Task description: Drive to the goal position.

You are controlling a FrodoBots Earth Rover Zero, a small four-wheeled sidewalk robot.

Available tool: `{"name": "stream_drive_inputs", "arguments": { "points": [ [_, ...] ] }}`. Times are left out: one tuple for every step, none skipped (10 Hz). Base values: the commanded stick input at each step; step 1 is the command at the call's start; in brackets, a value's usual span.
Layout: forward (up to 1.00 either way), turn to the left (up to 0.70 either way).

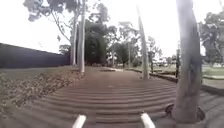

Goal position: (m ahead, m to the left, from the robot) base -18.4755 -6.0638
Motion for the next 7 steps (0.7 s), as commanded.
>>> {"name": "stream_drive_inputs", "arguments": {
  "points": [
    [-1.00,0.40],
    [-0.98,0.39],
    [-0.98,0.39],
    [-0.98,0.39],
    [-0.81,0.44],
    [-0.44,0.44],
    [-0.01,0.01]
  ]
}}
